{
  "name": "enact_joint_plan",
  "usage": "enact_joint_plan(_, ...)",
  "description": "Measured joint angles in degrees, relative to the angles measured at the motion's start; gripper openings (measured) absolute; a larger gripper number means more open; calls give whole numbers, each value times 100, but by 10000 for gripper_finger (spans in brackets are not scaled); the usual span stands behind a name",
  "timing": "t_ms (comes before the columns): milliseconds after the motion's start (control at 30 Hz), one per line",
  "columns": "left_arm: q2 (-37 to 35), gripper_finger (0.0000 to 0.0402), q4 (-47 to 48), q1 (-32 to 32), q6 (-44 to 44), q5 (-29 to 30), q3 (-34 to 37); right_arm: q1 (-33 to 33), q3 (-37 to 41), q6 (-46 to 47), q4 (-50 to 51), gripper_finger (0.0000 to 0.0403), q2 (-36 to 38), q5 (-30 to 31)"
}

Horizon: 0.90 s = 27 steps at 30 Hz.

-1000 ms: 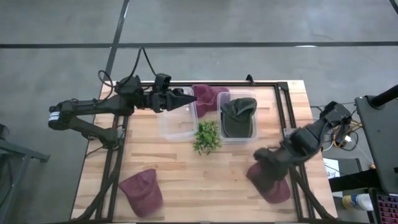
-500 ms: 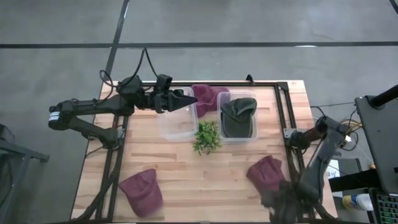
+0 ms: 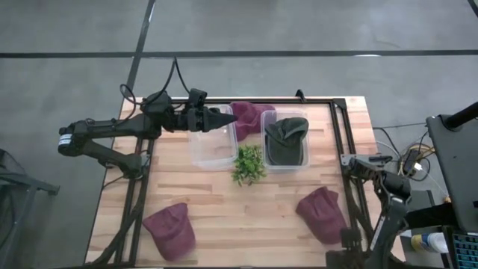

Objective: Pick & Place hat
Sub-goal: Put the right red cap into the left transparent bin

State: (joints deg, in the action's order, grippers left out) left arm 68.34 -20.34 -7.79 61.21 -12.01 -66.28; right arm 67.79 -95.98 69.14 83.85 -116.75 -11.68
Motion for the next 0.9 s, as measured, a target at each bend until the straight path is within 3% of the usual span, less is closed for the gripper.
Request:
enact_joint_plan(367,0,188,2,0,44,-5,0,112,6,176,210,247,-534,1503)
enact_joint_plan(900,2,188,-21,16,465,154,0,31,24,47,570,230,-1526,1739)
